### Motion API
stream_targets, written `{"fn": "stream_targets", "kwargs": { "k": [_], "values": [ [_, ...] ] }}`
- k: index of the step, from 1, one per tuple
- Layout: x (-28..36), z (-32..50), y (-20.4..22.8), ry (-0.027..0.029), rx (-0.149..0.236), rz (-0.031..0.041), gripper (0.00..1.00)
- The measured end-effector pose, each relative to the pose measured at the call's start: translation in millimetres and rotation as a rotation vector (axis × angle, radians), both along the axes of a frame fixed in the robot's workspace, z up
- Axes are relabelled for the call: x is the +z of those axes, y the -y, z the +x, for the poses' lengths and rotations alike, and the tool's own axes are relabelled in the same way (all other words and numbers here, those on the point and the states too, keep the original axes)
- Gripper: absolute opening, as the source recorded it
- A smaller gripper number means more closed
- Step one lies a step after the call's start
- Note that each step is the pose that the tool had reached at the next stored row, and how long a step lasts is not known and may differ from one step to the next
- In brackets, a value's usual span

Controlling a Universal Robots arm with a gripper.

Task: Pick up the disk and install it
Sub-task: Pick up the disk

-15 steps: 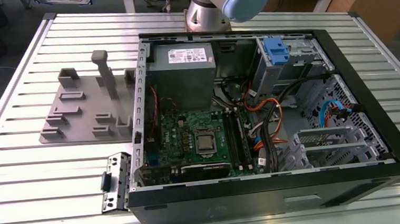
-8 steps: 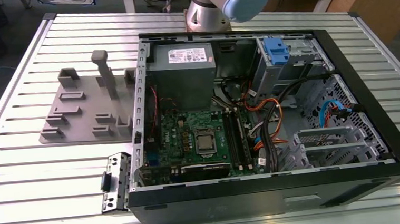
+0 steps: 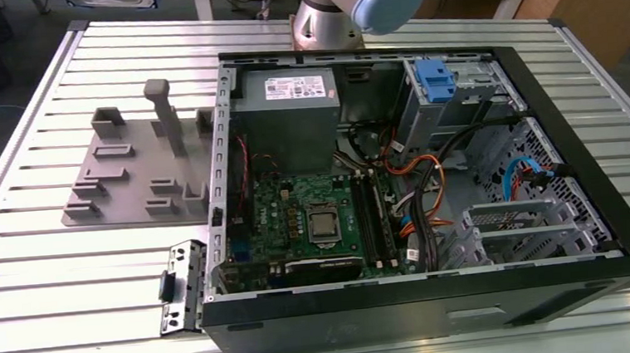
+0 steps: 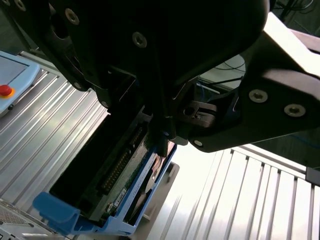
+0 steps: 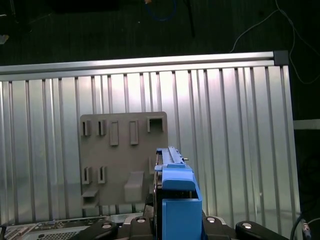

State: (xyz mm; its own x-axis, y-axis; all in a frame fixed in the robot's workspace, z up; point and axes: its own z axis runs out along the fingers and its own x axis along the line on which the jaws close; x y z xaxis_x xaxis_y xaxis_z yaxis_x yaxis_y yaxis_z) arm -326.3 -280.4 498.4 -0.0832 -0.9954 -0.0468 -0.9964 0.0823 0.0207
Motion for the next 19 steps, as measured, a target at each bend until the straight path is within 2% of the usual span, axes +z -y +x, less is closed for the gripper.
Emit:
{"fn": "stream_targets", "kwargs": {
  "k": [19],
  "values": [
    [-0.1,23.0,2.2,0.0000,0.000,0.0001,0.36]
  ]
}}
